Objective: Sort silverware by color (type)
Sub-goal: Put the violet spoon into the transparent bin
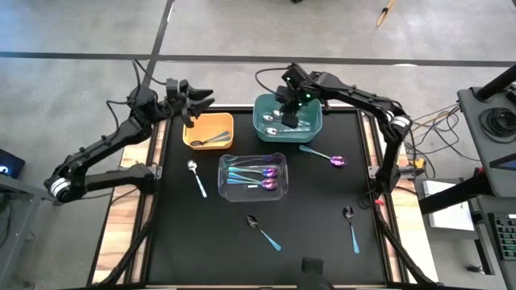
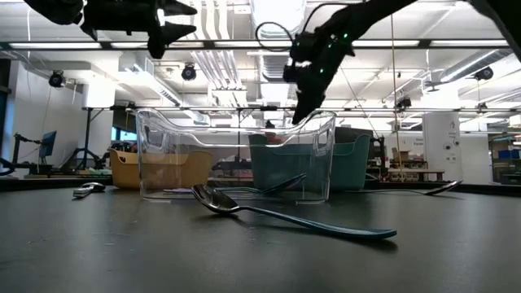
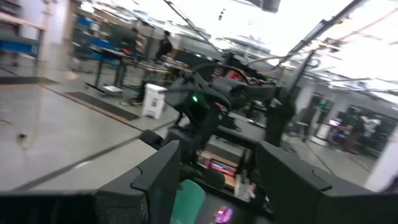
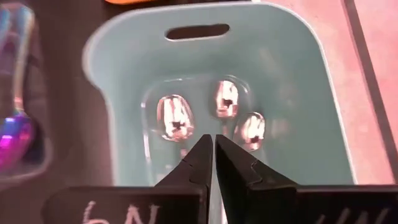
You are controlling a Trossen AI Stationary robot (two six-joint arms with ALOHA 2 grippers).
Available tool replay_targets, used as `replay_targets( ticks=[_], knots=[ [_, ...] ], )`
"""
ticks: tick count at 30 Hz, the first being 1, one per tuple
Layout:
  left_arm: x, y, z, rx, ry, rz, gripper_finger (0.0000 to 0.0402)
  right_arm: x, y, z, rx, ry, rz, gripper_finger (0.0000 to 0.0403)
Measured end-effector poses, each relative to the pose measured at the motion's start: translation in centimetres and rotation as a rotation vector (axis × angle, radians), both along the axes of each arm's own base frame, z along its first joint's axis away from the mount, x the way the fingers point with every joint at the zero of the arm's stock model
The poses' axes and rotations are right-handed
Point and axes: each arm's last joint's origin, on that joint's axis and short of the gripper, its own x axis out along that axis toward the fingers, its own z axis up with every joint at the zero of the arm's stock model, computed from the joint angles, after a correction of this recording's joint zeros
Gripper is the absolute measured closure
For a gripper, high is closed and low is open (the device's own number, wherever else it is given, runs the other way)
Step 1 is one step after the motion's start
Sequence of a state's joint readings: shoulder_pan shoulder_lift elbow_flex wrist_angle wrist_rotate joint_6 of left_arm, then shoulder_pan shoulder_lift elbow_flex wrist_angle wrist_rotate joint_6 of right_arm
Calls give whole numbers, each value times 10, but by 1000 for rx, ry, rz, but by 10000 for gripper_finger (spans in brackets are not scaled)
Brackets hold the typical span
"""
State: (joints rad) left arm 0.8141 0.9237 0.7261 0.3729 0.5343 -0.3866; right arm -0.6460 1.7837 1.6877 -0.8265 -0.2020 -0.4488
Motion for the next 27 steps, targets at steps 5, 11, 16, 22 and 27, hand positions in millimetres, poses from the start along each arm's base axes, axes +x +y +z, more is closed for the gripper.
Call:
replay_targets(
  ticks=[5, 11, 16, 22, 27],
  knots=[
    [8, -10, 0, 2, -1, -60, 207, -17, 23, 16, 36, -33, -32, 394],
    [15, -18, 0, 24, 4, -111, 207, -44, 51, 25, 128, -53, -143, 394],
    [16, -21, 0, 65, 13, -117, 207, -66, 68, 18, 200, -28, -222, 394],
    [17, -20, 3, 108, -15, -112, 207, -77, 78, 4, 242, 18, -244, 394],
    [17, -20, 7, 163, -40, -104, 207, -81, 90, -4, 319, 118, -280, 394]
  ],
)
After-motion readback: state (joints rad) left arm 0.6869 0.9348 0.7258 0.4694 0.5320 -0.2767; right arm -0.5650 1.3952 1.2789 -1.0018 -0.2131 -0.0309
